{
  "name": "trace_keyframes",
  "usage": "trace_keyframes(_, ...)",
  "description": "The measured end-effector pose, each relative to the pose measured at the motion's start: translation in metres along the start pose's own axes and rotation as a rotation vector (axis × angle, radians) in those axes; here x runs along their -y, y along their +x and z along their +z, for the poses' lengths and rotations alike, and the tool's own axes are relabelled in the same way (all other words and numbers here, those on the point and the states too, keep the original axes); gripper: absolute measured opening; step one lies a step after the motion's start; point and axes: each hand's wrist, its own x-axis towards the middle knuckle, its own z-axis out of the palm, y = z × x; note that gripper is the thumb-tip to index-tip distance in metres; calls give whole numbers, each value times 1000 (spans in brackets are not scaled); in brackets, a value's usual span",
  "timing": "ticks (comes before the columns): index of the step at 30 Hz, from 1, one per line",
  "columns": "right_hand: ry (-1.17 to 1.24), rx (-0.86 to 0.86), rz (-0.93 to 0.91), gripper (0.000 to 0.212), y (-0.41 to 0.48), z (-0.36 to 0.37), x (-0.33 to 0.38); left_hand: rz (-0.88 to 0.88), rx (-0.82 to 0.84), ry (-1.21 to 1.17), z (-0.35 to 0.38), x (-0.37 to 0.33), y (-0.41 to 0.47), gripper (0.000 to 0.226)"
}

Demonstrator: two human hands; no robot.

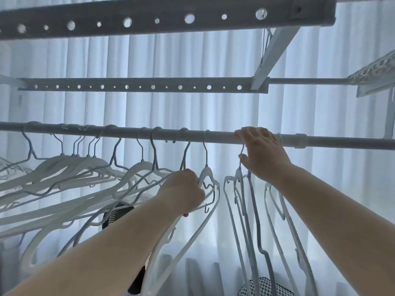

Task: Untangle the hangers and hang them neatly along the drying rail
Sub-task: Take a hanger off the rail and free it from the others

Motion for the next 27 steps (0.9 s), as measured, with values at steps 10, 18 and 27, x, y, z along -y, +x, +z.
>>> trace_keyframes(10,1,-9,-9,49,0,-3,1,92,-64,118,1,-7,-1,36)
trace_keyframes(18,9,-25,-140,57,14,-4,27,121,-380,304,-27,35,-20,42)
trace_keyframes(27,-107,1,-69,46,28,8,44,-107,-115,420,-33,77,-21,27)
